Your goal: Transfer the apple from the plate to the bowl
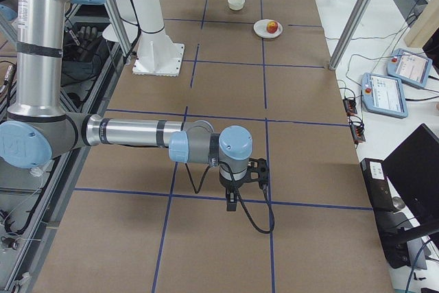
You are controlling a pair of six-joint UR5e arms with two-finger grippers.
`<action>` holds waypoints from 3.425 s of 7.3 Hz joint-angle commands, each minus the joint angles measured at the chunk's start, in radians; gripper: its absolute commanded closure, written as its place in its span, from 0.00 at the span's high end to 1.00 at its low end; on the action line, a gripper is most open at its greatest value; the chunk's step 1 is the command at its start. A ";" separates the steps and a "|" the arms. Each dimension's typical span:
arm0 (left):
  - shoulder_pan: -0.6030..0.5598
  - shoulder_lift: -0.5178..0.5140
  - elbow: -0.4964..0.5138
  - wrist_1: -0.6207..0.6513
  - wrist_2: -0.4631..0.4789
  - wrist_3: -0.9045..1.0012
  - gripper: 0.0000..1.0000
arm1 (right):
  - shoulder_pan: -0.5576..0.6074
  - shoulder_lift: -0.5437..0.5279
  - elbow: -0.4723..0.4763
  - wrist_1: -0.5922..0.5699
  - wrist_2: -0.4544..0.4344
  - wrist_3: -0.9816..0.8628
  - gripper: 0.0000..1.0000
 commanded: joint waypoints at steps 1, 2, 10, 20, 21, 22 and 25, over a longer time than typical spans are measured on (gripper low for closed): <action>0.152 -0.184 0.055 -0.005 0.016 -0.231 1.00 | 0.000 0.000 0.000 0.000 0.000 0.000 1.00; 0.229 -0.273 0.093 -0.005 0.107 -0.356 1.00 | 0.000 0.000 0.000 0.000 0.000 0.000 1.00; 0.596 -0.634 0.449 -0.185 0.299 -0.959 1.00 | 0.000 0.000 0.000 0.000 0.000 0.000 1.00; 0.665 -0.637 0.597 -0.393 0.347 -1.037 0.93 | 0.000 0.000 0.000 0.000 0.000 0.000 1.00; 0.665 -0.636 0.597 -0.393 0.350 -1.037 0.82 | 0.000 0.000 0.000 0.000 0.000 0.000 1.00; 0.665 -0.637 0.597 -0.391 0.350 -1.052 0.61 | 0.000 0.000 0.000 0.000 0.000 0.000 1.00; 0.606 -0.606 0.493 -0.376 0.337 -1.042 0.50 | 0.000 0.000 0.000 0.000 0.000 0.000 1.00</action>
